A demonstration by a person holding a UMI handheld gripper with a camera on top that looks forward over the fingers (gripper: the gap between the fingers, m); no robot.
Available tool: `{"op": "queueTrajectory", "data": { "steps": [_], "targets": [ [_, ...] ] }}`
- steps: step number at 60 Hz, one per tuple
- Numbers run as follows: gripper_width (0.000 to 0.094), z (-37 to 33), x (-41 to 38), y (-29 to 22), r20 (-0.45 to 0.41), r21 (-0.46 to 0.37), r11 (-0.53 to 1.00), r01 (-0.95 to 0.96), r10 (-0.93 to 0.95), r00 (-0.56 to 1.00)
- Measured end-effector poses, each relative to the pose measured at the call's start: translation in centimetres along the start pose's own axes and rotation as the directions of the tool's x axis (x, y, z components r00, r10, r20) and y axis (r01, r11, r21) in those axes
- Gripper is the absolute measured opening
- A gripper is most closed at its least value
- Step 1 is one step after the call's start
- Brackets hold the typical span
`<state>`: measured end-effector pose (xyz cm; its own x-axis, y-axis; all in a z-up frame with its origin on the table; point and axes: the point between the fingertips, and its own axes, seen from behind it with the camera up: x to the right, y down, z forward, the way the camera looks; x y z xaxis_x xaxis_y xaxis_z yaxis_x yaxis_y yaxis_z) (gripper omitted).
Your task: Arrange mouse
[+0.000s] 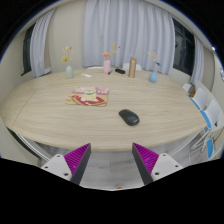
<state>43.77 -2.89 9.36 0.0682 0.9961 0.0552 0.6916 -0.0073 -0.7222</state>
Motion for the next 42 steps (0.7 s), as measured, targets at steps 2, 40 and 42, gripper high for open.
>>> {"op": "queueTrajectory", "data": {
  "steps": [2, 40, 42],
  "targets": [
    [0.0856, 0.1, 1.3, 0.0, -0.013, 0.002, 1.000, -0.003, 0.003, 1.000],
    [0.0858, 13.2, 9.9, -3.0, 0.004, 0.026, 0.998, 0.057, -0.057, 0.998],
    [0.0855, 14.0, 9.9, -3.2, 0.008, 0.022, 0.998, 0.057, -0.057, 0.998]
  ]
}}
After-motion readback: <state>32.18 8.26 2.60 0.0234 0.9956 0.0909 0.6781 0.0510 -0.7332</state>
